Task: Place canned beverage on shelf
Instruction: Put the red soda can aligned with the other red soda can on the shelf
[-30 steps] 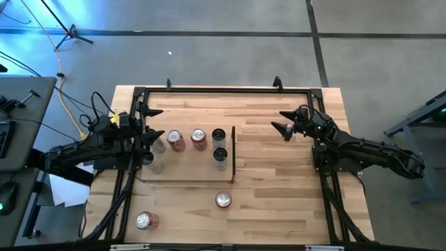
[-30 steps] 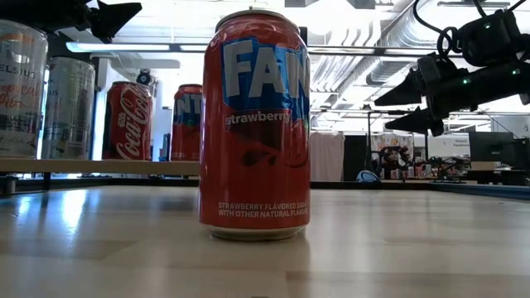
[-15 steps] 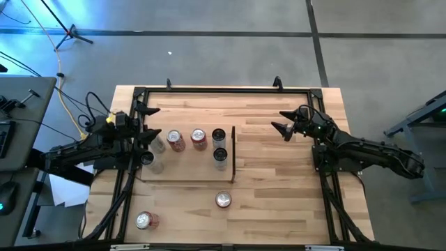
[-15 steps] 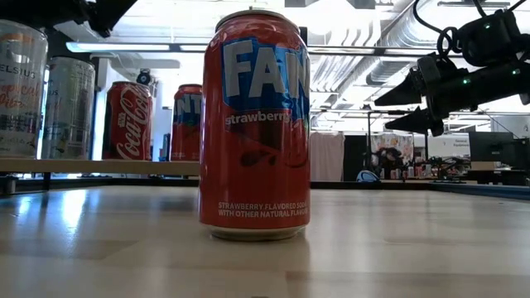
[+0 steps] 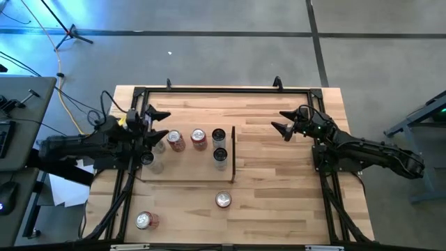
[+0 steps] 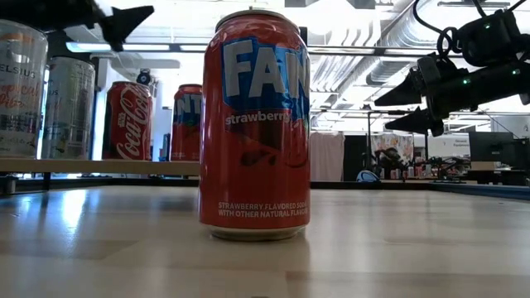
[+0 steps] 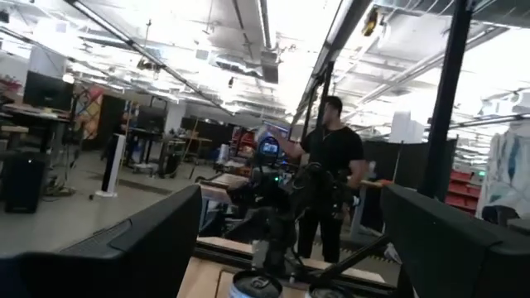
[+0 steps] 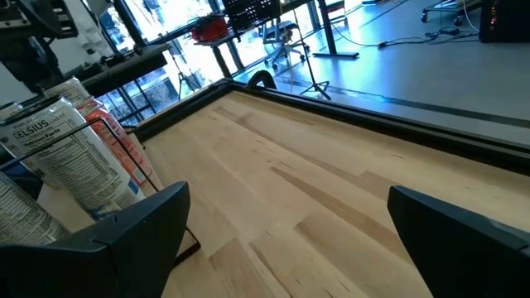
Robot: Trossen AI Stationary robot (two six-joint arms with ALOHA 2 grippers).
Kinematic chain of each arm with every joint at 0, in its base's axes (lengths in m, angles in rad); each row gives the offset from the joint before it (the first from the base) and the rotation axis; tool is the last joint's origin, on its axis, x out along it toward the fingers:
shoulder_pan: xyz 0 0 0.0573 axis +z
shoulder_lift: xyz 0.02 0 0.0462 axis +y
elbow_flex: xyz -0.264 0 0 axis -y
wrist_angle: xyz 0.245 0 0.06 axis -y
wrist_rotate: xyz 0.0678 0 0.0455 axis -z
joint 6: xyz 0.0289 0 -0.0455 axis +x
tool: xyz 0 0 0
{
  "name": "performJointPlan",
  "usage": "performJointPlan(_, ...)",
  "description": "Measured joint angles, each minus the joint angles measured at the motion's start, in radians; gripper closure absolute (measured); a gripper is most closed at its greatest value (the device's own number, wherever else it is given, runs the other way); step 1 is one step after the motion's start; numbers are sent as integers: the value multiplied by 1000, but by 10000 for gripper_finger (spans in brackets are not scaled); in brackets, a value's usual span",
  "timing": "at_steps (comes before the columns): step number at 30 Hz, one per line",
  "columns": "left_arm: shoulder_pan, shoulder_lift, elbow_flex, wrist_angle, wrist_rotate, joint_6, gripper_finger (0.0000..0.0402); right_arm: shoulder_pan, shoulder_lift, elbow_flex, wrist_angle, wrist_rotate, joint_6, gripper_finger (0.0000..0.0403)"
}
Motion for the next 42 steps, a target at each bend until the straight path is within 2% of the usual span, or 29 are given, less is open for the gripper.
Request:
performJointPlan(4,-145,171,33,90,-147,48,55,0,0,0,0,0,0,4)
performJointPlan(12,-460,500,282,108,-433,278,55,0,0,0,0,0,0,4)
performJointPlan(19,-739,706,439,85,-889,363,55,0,0,0,-1,0,0,4)
performJointPlan(24,-891,848,530,92,-1114,364,55,0,0,0,-2,0,0,4)
performJointPlan(28,-973,977,624,93,-1258,334,55,0,0,0,-4,0,0,4)
performJointPlan(34,-1042,1168,765,94,-1404,265,55,0,0,0,-5,0,0,4)
performJointPlan(42,-1089,1372,832,92,-1561,37,55,0,0,0,-5,0,0,4)
